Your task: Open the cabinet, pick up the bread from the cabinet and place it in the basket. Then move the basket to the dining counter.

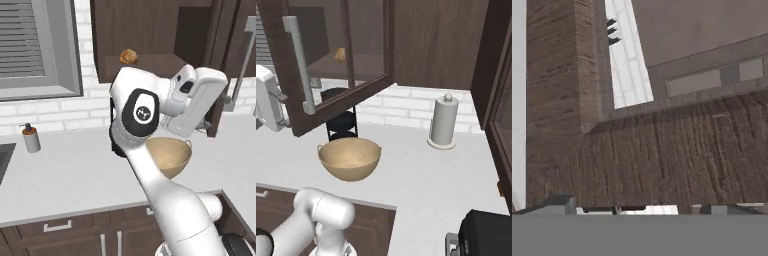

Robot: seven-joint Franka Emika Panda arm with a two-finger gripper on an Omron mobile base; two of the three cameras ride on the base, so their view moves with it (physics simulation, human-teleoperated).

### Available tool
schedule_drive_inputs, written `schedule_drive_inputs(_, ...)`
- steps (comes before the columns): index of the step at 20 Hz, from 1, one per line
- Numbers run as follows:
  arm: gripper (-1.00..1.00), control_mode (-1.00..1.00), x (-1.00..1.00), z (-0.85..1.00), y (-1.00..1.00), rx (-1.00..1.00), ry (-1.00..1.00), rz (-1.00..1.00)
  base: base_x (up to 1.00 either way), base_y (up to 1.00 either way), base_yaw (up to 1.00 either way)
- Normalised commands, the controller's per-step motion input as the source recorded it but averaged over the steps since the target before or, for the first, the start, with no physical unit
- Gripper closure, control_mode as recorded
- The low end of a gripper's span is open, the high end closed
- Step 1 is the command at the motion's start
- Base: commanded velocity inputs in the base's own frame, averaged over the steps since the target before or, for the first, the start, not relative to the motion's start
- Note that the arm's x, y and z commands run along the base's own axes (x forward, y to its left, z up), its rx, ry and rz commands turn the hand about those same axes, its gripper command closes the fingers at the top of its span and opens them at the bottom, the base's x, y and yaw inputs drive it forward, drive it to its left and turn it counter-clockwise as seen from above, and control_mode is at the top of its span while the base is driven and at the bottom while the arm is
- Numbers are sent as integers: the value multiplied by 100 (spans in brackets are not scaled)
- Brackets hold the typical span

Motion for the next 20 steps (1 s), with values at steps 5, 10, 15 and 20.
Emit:
schedule_drive_inputs(5,-100,-100,-2,0,-100,20,0,1,0,0,0)
schedule_drive_inputs(10,-100,-100,3,0,-100,22,0,16,0,0,0)
schedule_drive_inputs(15,-100,-100,0,0,-97,17,-2,12,0,0,0)
schedule_drive_inputs(20,-100,-100,-26,0,15,2,-3,-1,0,0,0)
